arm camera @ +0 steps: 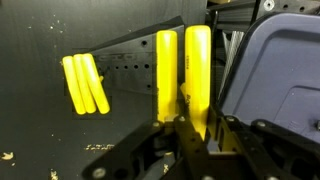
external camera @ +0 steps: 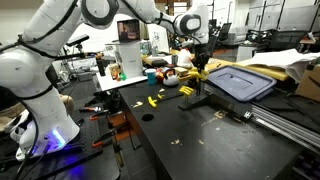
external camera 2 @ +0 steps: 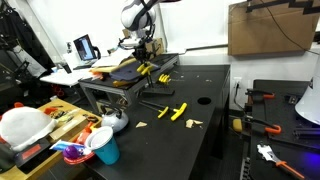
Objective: Pick up the yellow object and put it on the table
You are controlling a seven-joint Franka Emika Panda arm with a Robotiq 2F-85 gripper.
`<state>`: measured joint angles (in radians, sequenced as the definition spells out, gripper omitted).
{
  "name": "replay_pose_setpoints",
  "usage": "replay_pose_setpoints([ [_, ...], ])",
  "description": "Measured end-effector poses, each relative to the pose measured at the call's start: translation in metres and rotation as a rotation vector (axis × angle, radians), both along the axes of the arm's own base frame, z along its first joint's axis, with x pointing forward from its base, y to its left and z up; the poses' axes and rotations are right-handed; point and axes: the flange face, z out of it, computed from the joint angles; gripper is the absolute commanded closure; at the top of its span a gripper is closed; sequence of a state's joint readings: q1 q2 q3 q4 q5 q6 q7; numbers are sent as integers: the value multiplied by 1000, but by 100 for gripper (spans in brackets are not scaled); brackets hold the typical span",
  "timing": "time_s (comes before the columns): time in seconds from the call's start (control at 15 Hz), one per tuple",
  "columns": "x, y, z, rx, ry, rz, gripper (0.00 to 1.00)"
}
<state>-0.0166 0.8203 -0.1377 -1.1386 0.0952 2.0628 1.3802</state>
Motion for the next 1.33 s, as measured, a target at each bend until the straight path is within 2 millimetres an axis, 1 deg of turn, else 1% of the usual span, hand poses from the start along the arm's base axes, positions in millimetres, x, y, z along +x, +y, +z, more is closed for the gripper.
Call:
replay_pose_setpoints([
  [0.87, 1, 9, 2, -47, 9, 40, 94],
  [1.33, 1, 9, 2, -50, 14, 180, 94],
])
